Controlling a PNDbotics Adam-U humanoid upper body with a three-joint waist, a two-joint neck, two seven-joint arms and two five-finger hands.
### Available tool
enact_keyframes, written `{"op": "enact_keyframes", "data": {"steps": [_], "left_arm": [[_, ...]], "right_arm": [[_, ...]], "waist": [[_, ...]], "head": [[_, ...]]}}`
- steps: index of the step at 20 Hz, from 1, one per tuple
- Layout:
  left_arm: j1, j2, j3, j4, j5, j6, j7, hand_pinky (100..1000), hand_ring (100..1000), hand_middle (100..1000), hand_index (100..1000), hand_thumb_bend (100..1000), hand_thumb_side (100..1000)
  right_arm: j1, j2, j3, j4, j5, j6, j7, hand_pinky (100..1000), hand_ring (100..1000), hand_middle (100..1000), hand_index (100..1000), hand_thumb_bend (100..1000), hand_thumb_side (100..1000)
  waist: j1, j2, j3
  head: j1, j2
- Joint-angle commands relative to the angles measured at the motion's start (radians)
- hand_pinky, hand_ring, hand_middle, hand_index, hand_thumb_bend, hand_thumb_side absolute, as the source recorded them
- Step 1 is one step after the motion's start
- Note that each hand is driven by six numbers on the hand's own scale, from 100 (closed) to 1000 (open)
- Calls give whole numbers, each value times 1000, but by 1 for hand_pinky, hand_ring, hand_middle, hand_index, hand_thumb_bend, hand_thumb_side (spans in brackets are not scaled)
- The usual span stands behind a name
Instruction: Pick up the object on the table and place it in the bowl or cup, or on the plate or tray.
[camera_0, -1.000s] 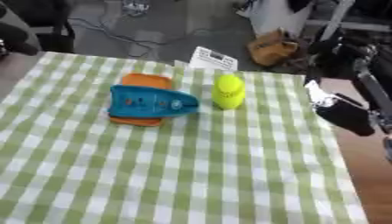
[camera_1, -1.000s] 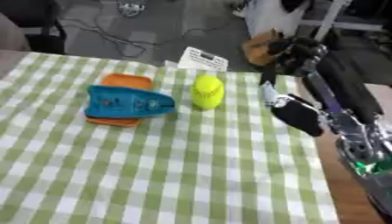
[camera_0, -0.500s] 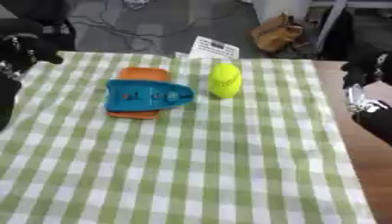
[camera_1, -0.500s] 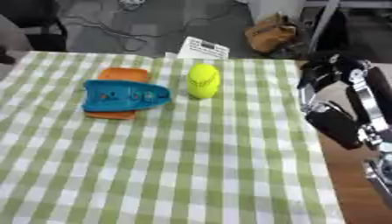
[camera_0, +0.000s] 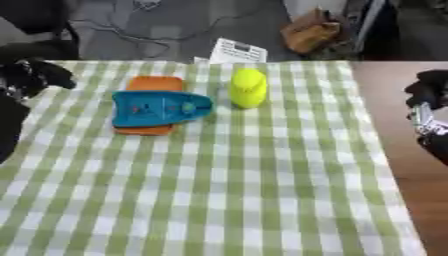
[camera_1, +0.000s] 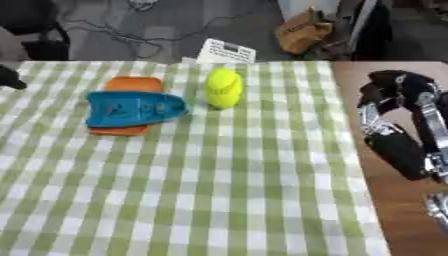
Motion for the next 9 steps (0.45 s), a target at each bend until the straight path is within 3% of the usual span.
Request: {"op": "enact_keyframes", "data": {"steps": [1, 9], "left_arm": [[0, 10, 15, -7, -7, -2, -7, 679, 667, 726, 815, 156, 857], [3, 3, 14, -7, -7, 6, -8, 679, 668, 724, 811, 159, 857]], "right_arm": [[0, -10, -16, -24, -9, 6, -8, 496, 572, 578, 769, 100, 514], [4, -8, -18, -24, -11, 6, -5, 496, 568, 571, 769, 100, 501]], "waist": [[14, -34, -2], [13, -41, -1]], "head": [[-4, 11], [-4, 31]]}}
